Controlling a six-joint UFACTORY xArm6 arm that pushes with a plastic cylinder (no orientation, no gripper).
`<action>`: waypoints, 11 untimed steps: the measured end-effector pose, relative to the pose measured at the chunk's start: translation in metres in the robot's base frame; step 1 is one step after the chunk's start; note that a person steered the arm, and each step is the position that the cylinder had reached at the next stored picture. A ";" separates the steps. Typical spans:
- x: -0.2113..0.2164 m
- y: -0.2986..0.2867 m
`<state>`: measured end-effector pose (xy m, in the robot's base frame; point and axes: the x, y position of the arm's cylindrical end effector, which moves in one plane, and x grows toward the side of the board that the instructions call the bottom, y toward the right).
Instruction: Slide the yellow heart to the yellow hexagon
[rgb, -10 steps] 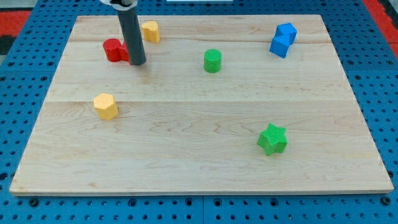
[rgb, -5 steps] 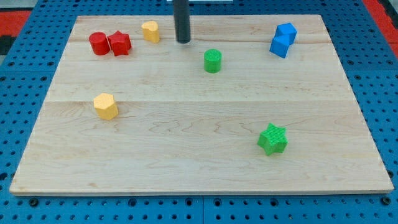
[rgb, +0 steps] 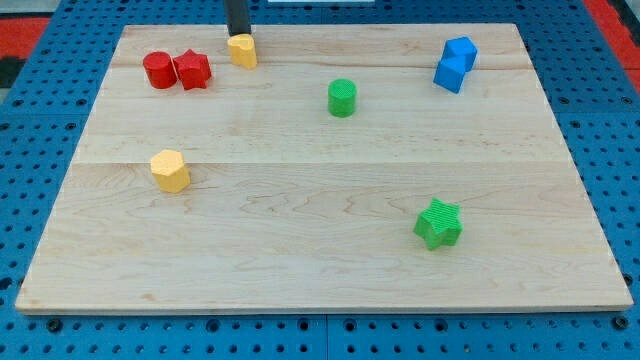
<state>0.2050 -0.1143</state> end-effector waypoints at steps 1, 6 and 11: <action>0.004 0.000; 0.104 0.028; 0.184 -0.012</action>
<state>0.3887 -0.1266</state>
